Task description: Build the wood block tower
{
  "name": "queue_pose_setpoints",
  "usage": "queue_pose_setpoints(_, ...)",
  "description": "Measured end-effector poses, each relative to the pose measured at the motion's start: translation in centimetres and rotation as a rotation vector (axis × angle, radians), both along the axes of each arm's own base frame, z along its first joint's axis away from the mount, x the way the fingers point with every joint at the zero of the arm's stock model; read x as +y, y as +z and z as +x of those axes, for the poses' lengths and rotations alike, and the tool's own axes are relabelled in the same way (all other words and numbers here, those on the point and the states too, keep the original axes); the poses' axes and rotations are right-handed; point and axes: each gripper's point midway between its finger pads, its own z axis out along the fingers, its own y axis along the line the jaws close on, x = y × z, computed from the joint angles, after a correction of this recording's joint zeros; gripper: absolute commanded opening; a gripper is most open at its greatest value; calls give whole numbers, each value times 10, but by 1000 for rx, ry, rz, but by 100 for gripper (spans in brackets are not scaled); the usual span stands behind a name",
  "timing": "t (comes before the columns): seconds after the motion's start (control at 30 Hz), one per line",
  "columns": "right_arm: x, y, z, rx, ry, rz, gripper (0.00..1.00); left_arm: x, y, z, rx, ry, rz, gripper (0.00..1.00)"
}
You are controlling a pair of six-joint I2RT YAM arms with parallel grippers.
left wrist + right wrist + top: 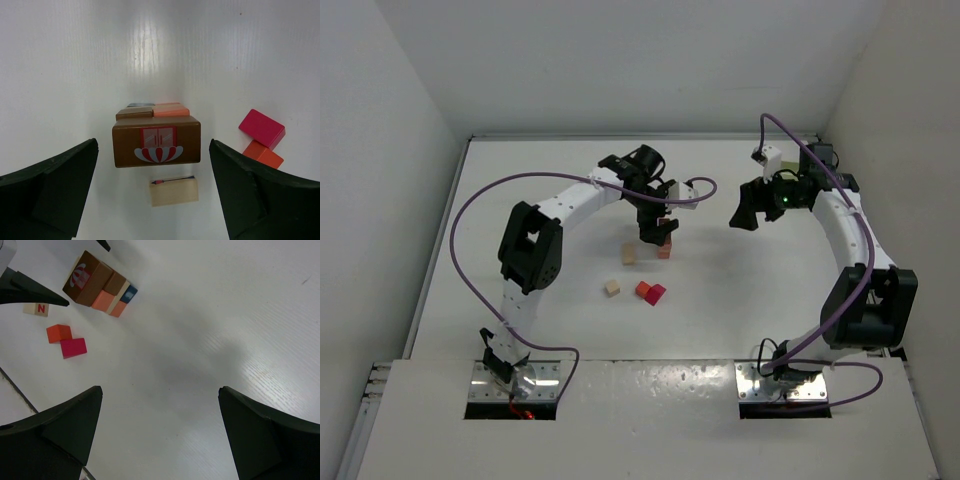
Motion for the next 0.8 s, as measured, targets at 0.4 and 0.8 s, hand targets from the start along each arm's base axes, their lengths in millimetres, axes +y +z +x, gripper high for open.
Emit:
queue_pose_setpoints(0.4, 1, 1, 0, 4, -4, 9, 92, 0, 10, 3, -2, 32, -18, 100)
queue_pose_setpoints(0.8, 26, -17, 11, 78, -171, 42, 73, 97, 212, 34, -289, 520, -305, 100)
